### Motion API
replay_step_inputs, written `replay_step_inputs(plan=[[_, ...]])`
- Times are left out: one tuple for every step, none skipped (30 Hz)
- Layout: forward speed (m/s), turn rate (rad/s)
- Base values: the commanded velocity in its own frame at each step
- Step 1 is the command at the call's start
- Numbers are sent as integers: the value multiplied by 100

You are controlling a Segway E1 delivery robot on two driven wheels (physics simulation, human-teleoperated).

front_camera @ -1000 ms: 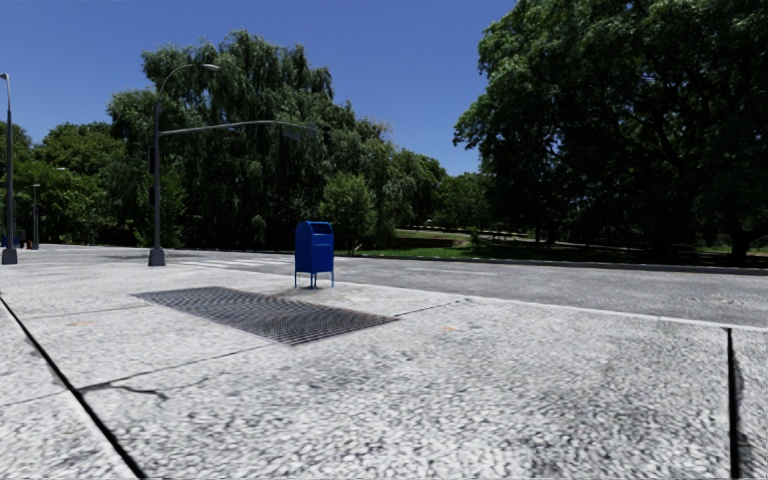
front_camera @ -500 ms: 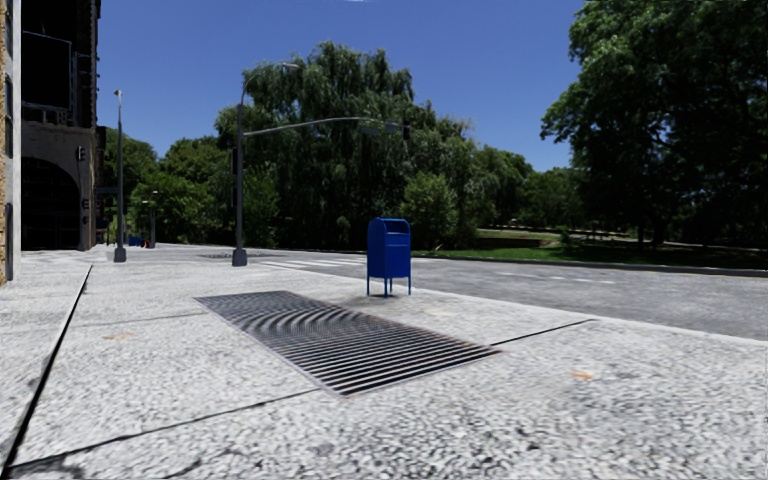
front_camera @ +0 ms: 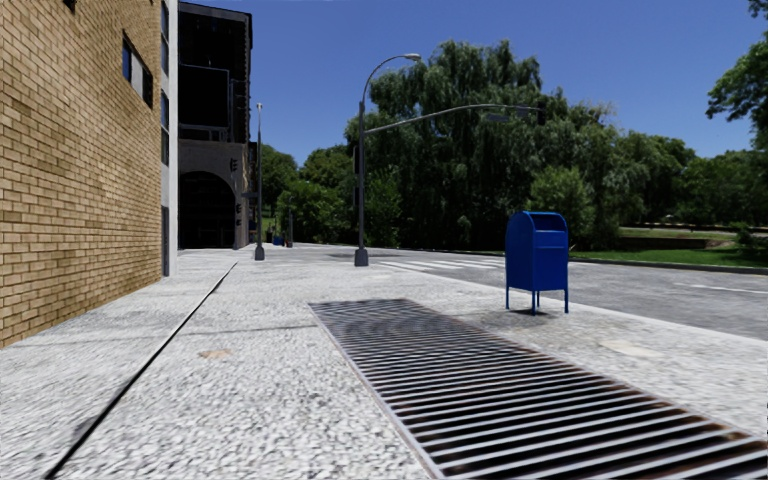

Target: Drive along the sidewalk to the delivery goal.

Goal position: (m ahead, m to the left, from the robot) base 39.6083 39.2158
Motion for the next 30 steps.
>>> replay_step_inputs(plan=[[200,0],[200,0],[200,0],[200,6],[200,34],[200,34],[200,79],[200,120],[200,120],[200,120],[200,120],[200,120],[200,120],[200,120],[200,120],[200,82],[200,82],[200,0],[200,0],[200,0],[200,0],[200,0],[200,0],[200,0],[200,0],[200,0],[200,0],[200,0],[200,0],[200,0]])
